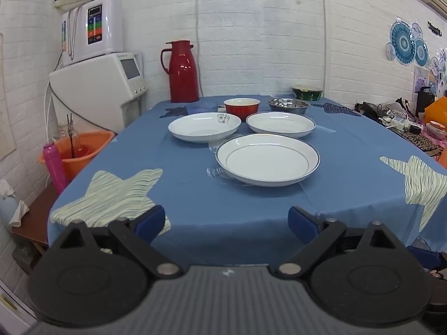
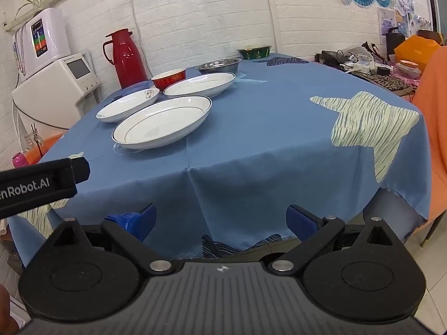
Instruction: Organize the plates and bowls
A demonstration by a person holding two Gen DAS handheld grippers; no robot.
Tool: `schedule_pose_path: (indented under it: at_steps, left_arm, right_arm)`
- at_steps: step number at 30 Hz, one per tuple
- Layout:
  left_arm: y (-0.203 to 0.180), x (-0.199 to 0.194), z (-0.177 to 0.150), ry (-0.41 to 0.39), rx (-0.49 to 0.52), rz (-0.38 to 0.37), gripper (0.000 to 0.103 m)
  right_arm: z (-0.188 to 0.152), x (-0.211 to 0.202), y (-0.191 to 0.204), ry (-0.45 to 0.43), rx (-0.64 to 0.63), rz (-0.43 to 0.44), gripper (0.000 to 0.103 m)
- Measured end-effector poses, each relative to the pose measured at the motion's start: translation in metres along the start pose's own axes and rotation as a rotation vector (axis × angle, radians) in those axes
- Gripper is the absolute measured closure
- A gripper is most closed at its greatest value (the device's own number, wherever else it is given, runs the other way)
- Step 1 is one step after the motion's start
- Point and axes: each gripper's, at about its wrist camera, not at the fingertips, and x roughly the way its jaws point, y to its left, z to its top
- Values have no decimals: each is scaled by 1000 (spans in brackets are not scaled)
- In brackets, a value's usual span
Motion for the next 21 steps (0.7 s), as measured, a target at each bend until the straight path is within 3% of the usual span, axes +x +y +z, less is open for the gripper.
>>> schedule_pose_path:
  at_steps: [21]
  left_arm:
    - [-1, 0, 1, -3, 7, -31, 9]
  right_arm:
    - [0, 3, -1, 18, 12, 8, 15]
